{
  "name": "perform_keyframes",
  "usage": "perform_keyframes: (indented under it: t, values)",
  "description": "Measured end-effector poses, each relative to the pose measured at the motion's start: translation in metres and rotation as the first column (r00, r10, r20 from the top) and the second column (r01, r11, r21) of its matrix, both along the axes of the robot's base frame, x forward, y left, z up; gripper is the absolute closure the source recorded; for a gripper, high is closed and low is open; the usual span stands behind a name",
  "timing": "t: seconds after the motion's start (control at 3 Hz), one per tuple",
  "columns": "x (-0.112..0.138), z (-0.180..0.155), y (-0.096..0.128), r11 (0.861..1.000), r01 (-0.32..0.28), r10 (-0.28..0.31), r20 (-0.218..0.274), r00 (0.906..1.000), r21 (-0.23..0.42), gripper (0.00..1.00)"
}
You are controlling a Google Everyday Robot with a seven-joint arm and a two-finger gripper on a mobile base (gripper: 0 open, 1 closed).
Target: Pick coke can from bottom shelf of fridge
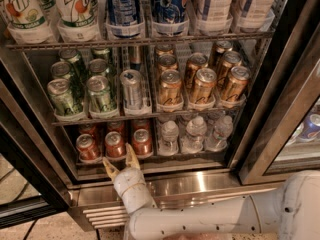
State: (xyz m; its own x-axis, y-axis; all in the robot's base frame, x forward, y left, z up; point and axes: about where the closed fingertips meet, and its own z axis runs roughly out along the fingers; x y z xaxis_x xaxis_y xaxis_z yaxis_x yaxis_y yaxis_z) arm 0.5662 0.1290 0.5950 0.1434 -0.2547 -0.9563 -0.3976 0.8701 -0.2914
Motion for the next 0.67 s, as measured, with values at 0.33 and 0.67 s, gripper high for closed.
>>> perform_keyframes:
  t: [0.33,0.67]
  values:
    - [0.0052,-0.0006,0.0029,1.000,0.004,-0.004,0.004,1.0000,0.006,0.44]
    - [0.0099,-0.0007,0.0060,1.000,0.008,-0.008,0.010,0.9999,0.011,0.47]
